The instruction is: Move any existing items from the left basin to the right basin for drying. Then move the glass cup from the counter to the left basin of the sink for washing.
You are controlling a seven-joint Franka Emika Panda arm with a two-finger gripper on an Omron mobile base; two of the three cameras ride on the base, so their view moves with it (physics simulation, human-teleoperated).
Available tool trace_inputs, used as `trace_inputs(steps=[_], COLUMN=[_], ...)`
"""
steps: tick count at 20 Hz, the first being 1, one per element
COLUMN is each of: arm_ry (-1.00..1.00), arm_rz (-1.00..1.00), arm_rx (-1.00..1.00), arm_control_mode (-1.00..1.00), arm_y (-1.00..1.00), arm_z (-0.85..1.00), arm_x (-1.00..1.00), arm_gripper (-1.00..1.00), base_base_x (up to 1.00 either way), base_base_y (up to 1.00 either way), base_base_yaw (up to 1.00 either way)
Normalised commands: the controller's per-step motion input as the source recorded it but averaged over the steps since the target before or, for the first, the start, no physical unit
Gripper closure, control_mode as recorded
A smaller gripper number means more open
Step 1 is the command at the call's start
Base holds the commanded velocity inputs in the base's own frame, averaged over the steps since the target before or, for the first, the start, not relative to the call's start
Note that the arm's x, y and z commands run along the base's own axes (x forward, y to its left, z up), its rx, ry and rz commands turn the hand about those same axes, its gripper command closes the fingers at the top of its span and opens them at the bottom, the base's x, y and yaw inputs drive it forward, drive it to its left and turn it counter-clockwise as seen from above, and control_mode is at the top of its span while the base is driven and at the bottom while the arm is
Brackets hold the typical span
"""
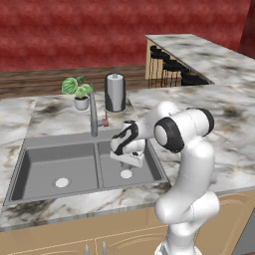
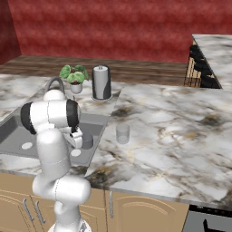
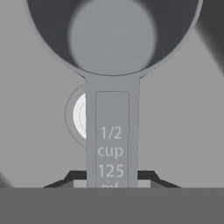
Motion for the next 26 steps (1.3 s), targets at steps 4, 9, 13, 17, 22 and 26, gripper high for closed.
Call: trace_inputs(steps=[4,9,13,17,22,26], arm_ry=[0.0,0.0,0.0,0.0,0.0,0.0], arm_rz=[0.0,0.0,0.0,0.0,0.0,0.0], arm_rx=[0.0,0.0,0.0,0.0,0.0,0.0], arm_control_mode=[-1.0,-1.0,-1.0,-1.0,-1.0,-1.0], arm_y=[0.1,0.06,0.0,0.01,0.02,0.0], arm_z=[-0.3,-0.22,-0.22,-0.2,-0.23,-0.02], arm_x=[0.21,0.13,0.1,0.11,0.1,0.02], arm_gripper=[1.0,1.0,1.0,1.0,-1.0,-1.0], base_base_x=[0.0,0.0,0.0,0.0,0.0,0.0], base_base_y=[0.0,0.0,0.0,0.0,0.0,0.0], base_base_yaw=[0.0,0.0,0.0,0.0,0.0,0.0])
